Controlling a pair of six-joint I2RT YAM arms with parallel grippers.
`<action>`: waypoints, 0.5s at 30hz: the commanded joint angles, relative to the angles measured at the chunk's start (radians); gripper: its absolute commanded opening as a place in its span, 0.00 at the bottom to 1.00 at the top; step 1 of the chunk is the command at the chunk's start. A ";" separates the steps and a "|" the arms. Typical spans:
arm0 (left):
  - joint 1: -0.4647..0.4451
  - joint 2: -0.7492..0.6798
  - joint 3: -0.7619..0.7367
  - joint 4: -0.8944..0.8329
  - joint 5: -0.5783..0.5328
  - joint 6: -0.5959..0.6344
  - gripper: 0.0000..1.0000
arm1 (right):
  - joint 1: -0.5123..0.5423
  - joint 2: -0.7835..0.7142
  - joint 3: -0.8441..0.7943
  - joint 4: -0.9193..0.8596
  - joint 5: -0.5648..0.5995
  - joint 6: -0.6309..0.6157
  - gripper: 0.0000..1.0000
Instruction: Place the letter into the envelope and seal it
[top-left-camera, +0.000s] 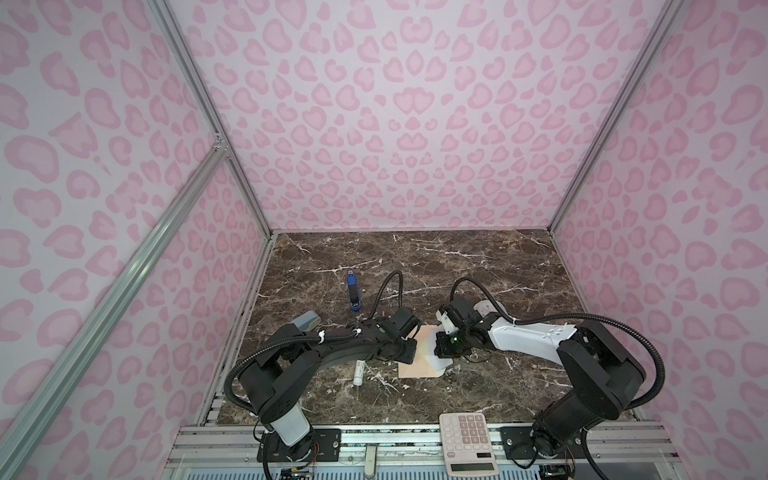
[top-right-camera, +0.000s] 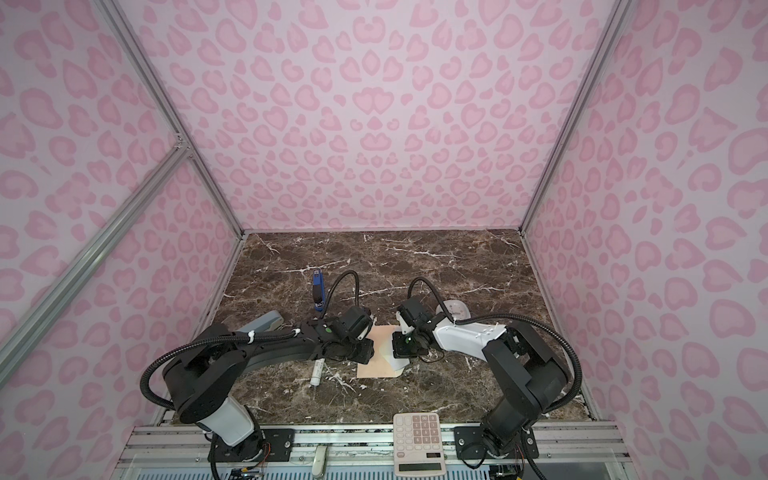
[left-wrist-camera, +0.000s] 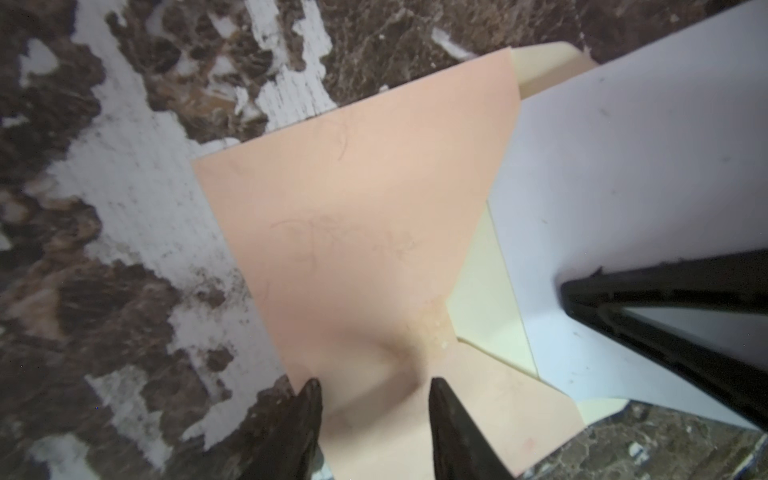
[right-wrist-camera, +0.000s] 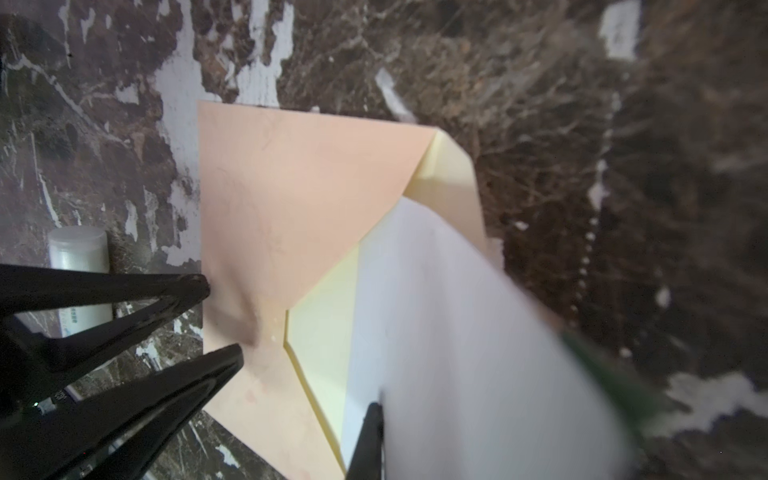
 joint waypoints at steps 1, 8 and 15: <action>0.000 0.027 -0.010 -0.127 -0.022 -0.002 0.46 | 0.004 0.014 -0.002 -0.005 0.004 0.002 0.16; -0.003 0.043 -0.011 -0.106 -0.001 -0.005 0.45 | 0.010 0.023 -0.004 0.028 -0.011 0.026 0.00; -0.005 0.051 -0.012 -0.101 0.007 -0.005 0.44 | 0.014 0.033 -0.018 0.087 -0.033 0.060 0.00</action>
